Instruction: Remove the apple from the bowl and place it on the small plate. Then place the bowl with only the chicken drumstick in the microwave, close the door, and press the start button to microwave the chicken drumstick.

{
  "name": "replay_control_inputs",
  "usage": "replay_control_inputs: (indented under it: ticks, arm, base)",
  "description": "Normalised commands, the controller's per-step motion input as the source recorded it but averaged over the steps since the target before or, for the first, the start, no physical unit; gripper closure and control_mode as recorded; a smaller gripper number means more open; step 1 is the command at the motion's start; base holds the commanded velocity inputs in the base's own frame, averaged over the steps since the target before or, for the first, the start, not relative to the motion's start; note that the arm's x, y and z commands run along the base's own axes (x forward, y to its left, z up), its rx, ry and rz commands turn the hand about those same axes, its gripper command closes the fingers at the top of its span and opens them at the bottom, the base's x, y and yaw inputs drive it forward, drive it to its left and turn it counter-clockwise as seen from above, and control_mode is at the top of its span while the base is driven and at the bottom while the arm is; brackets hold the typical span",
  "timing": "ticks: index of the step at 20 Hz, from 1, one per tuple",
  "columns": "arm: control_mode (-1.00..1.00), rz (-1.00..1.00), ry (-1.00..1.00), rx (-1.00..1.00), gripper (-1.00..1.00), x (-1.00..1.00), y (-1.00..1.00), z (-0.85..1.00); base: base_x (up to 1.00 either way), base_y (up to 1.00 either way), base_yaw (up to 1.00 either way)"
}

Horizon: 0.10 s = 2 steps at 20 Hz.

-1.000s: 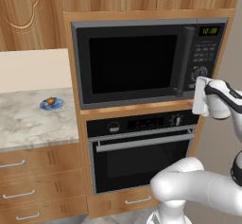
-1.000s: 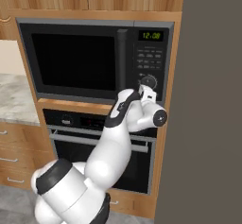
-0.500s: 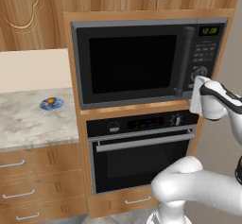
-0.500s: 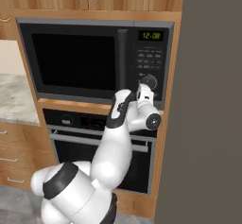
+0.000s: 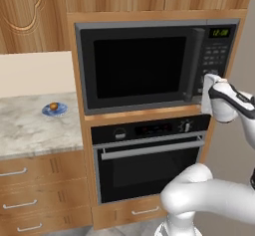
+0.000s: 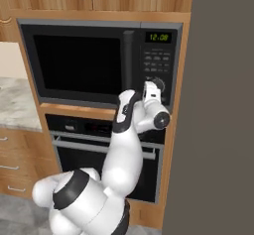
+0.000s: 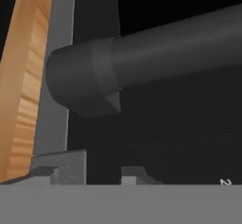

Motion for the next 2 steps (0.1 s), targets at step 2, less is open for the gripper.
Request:
replay_control_inputs:
  ticks: [2]
  arm:
    - [-1.00,0.00,-0.02,0.00,-1.00,0.01,-0.09,-0.15]
  base:
    - [0.00,0.00,0.00]
